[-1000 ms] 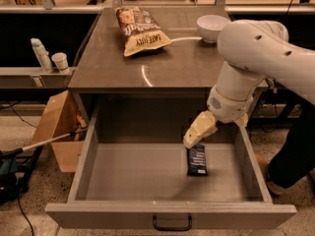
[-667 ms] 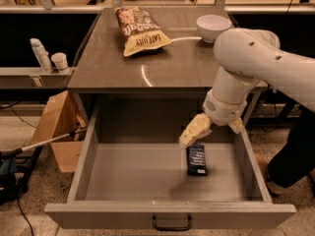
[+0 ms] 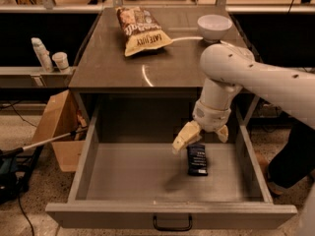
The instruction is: Pick rxbar chocolate from top drawer and place on counter
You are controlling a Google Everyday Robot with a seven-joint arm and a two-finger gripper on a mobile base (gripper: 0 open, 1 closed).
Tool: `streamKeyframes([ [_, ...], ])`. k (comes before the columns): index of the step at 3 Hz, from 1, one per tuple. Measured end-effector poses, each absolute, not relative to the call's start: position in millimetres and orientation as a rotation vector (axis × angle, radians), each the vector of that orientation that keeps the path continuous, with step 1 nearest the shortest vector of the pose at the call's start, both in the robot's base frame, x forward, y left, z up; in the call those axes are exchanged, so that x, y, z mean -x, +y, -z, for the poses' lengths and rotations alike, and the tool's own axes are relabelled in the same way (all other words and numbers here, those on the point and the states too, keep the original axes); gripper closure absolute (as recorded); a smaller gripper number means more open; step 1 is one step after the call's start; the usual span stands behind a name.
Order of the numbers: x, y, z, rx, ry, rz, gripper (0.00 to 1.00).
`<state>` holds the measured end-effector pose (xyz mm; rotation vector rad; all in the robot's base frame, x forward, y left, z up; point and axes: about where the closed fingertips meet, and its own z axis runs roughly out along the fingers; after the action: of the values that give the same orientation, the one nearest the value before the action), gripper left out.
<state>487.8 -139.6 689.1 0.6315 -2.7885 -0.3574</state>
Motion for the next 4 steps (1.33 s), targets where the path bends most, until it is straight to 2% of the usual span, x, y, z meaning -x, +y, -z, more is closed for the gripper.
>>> streamKeyframes([
  [2,-488.5,-130.9,-670.1,-0.67,-2.717,0.366,0.0],
  [4,-494.5,-128.9,-657.1,-0.307,-2.874,0.447,0.0],
])
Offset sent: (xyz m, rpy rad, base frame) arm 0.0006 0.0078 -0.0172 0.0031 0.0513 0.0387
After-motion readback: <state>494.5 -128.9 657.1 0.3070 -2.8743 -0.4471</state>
